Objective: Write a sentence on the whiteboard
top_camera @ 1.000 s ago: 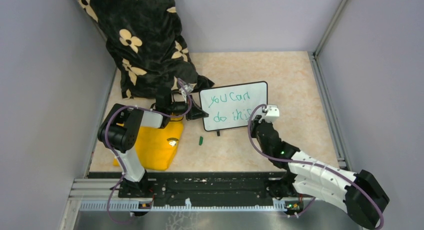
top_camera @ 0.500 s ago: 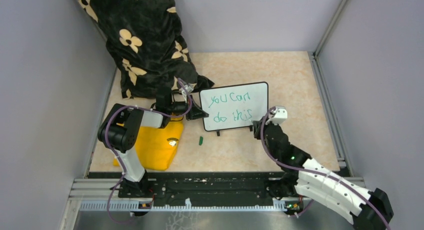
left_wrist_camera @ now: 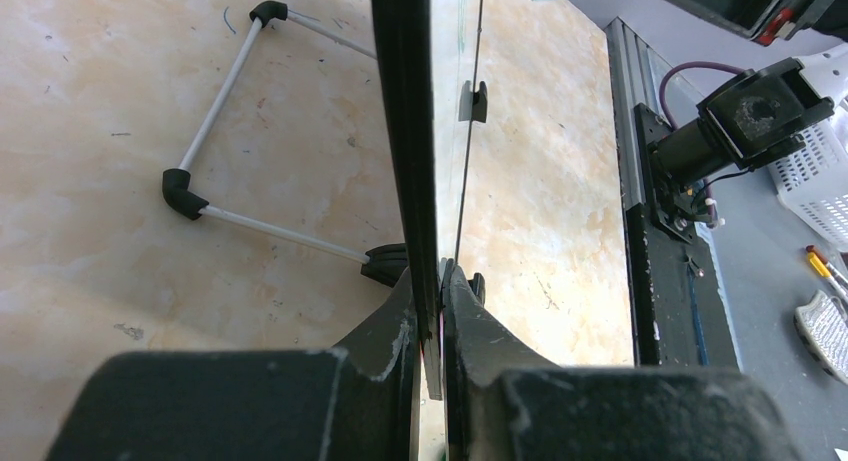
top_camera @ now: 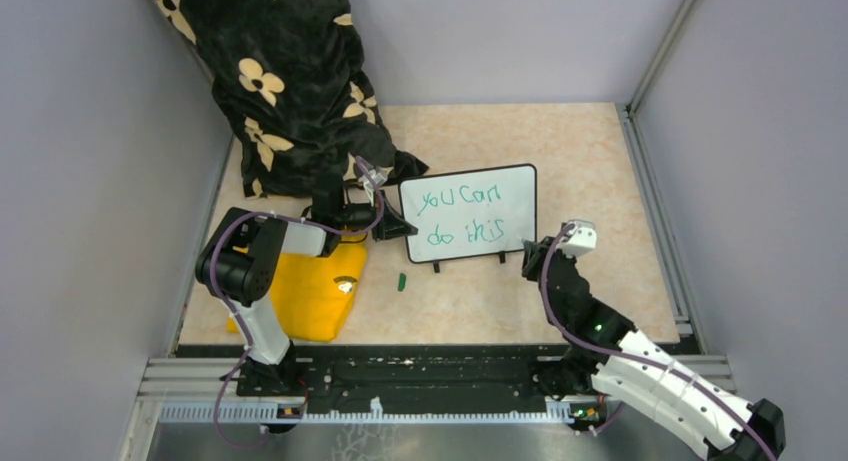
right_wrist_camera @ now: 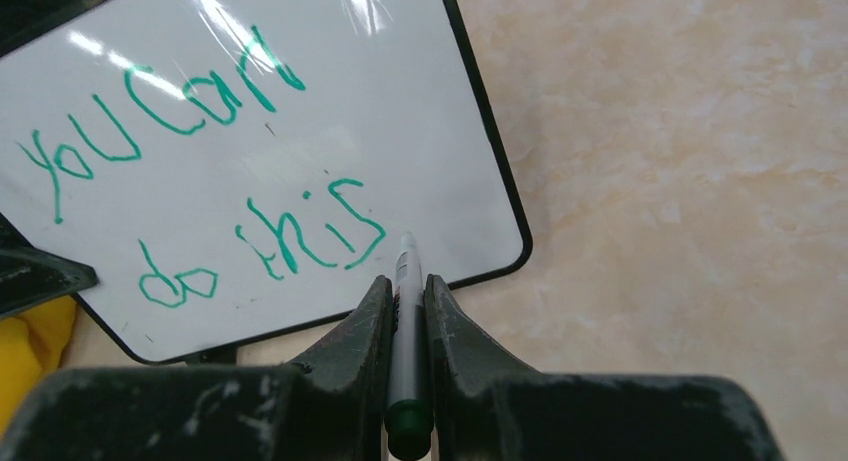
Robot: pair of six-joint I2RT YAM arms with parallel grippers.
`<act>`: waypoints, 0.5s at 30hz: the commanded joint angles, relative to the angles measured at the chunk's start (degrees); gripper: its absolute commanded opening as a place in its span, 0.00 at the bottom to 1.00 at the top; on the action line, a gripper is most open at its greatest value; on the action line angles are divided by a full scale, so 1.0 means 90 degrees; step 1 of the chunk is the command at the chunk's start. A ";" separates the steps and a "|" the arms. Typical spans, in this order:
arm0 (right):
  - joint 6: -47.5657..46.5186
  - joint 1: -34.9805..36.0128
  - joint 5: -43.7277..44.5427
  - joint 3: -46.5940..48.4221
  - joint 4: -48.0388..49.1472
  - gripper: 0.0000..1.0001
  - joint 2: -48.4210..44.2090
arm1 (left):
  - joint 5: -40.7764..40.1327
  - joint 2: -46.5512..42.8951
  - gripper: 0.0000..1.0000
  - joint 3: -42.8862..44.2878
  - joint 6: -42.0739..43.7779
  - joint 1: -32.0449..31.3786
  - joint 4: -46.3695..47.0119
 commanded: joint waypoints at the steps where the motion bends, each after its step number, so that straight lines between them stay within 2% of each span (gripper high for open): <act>1: 0.0154 -0.0061 0.0143 -0.0175 0.0475 0.00 0.0012 | -0.0569 0.0198 0.00 -0.0045 0.0591 -0.0083 -0.0599; 15: 0.0249 -0.0056 0.0202 -0.0421 0.1059 0.00 0.0144 | -0.0579 0.0219 0.00 -0.0038 0.0630 -0.0083 -0.0669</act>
